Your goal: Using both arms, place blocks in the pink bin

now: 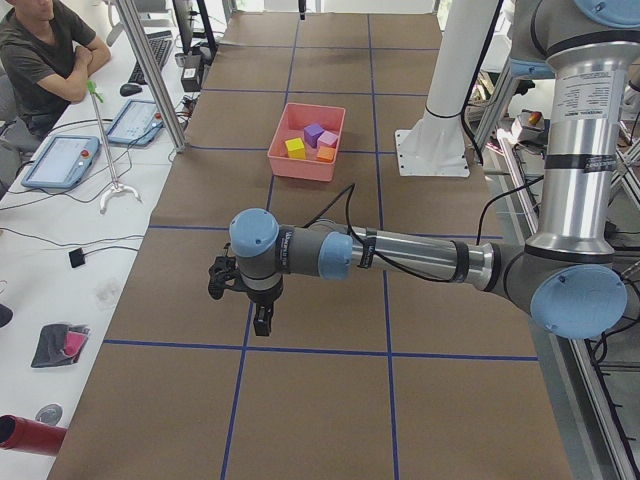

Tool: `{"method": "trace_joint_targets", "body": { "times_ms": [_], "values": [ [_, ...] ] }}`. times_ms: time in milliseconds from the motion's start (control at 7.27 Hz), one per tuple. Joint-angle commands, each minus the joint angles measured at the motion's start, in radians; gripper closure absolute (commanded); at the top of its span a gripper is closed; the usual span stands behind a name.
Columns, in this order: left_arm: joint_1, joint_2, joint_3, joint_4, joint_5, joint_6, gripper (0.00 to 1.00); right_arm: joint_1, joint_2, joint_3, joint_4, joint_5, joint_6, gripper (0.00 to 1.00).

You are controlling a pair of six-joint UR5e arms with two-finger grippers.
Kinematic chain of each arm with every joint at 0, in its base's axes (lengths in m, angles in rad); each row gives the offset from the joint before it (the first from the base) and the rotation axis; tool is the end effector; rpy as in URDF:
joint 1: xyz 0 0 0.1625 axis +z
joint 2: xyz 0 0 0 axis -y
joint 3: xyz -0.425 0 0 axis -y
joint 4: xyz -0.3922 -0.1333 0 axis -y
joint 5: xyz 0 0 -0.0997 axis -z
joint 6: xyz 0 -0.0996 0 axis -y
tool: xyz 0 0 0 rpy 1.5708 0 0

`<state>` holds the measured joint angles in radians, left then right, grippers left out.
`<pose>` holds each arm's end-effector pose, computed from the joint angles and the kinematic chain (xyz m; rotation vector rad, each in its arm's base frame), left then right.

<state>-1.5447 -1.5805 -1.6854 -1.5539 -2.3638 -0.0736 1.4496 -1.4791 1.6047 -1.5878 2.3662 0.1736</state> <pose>-0.0493 -0.5014 0.5977 0.0621 0.7962 -0.0024 -0.0029 -0.5383 0.5951 -0.0150 -0.8010 0.0064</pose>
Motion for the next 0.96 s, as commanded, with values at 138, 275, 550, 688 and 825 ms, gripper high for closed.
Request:
{"method": "trace_joint_targets", "body": {
  "times_ms": [138, 275, 550, 688, 825],
  "values": [
    [0.002, 0.011, -0.002, -0.006, -0.002, 0.000, 0.00, 0.000, 0.000, -0.005, 0.015, 0.005, 0.000, 0.01],
    [0.002, 0.011, -0.006, -0.006, -0.002, 0.000, 0.00, 0.000, 0.000, 0.003, 0.017, -0.001, -0.002, 0.01],
    [0.002, 0.013, -0.007, -0.006, -0.002, 0.000, 0.00, 0.000, -0.001, 0.001, 0.017, -0.001, -0.009, 0.01],
    [0.002, 0.013, -0.007, -0.006, -0.002, 0.000, 0.00, 0.000, -0.001, 0.003, 0.017, 0.001, -0.009, 0.01],
    [0.002, 0.013, -0.007, -0.006, -0.002, 0.000, 0.00, 0.000, -0.001, 0.004, 0.017, -0.001, -0.009, 0.01]
  ]
}}
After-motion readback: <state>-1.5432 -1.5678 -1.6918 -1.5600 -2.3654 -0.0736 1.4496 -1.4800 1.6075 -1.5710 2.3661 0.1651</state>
